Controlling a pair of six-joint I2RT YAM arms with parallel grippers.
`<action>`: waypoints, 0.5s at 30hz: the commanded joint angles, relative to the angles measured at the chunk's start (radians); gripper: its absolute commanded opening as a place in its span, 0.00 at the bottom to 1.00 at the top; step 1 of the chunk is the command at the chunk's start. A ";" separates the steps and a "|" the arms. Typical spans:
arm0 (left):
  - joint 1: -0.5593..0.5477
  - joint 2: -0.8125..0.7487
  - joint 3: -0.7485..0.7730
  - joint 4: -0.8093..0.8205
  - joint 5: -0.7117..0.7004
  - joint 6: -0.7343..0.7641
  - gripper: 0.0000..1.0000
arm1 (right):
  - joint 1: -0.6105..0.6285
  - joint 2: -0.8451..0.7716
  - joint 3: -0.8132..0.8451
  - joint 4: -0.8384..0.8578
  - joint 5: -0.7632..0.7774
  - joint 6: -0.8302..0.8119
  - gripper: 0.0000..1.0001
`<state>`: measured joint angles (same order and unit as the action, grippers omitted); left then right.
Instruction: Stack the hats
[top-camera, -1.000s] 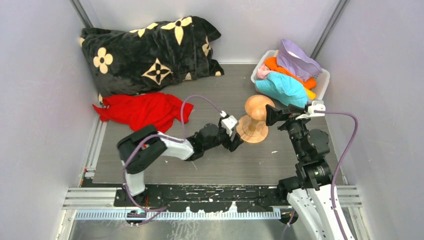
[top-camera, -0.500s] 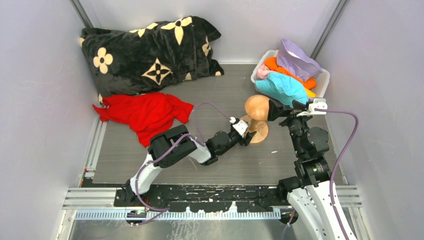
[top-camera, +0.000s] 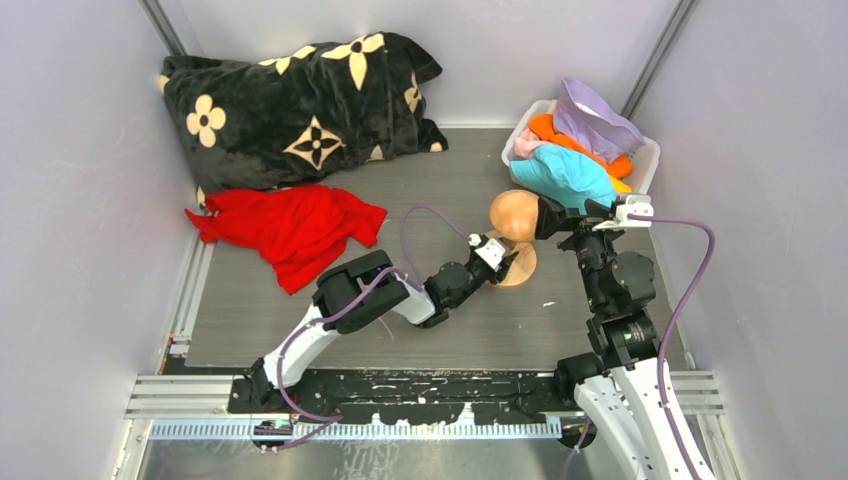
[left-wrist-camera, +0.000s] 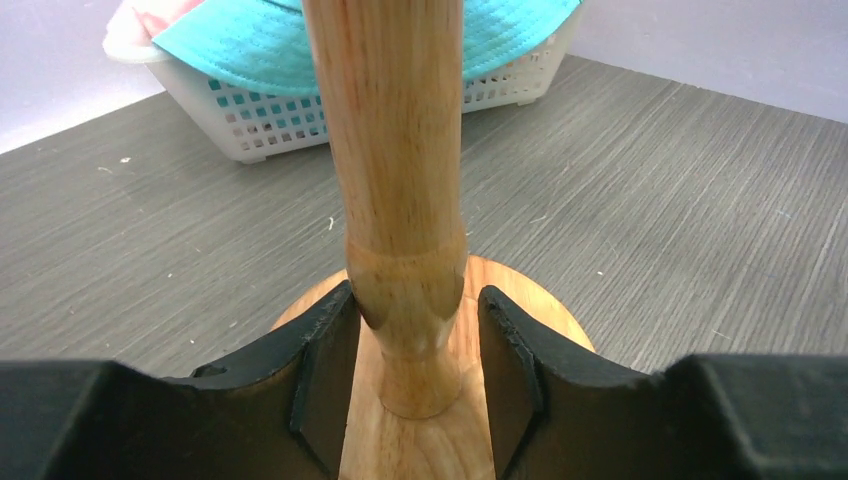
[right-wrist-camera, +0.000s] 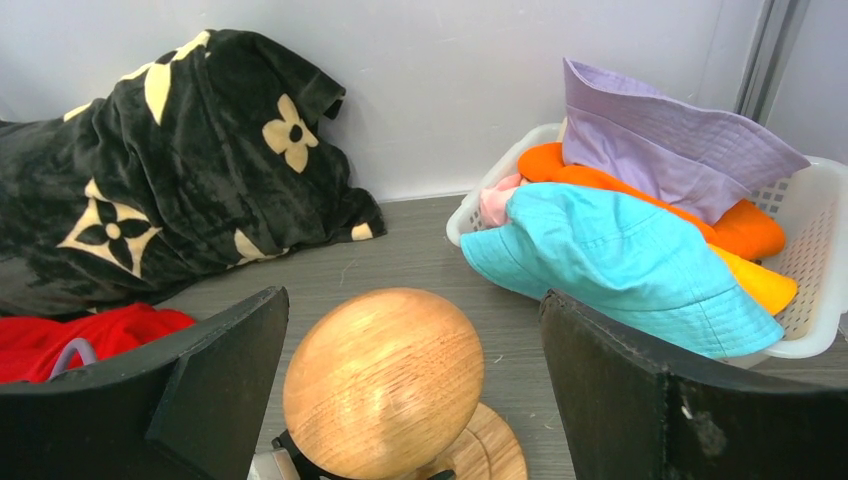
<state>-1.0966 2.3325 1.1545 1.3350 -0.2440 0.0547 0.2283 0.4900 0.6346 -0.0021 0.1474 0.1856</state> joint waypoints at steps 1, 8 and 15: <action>-0.004 0.012 0.046 0.096 -0.030 0.038 0.47 | 0.006 -0.005 0.002 0.054 0.018 -0.017 1.00; -0.003 0.022 0.065 0.096 -0.052 0.052 0.47 | 0.006 -0.002 0.003 0.053 0.021 -0.018 1.00; 0.002 0.039 0.092 0.096 -0.082 0.056 0.38 | 0.006 0.001 0.006 0.048 0.024 -0.020 1.00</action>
<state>-1.0977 2.3608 1.2129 1.3434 -0.2848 0.0875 0.2283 0.4896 0.6338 -0.0013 0.1566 0.1848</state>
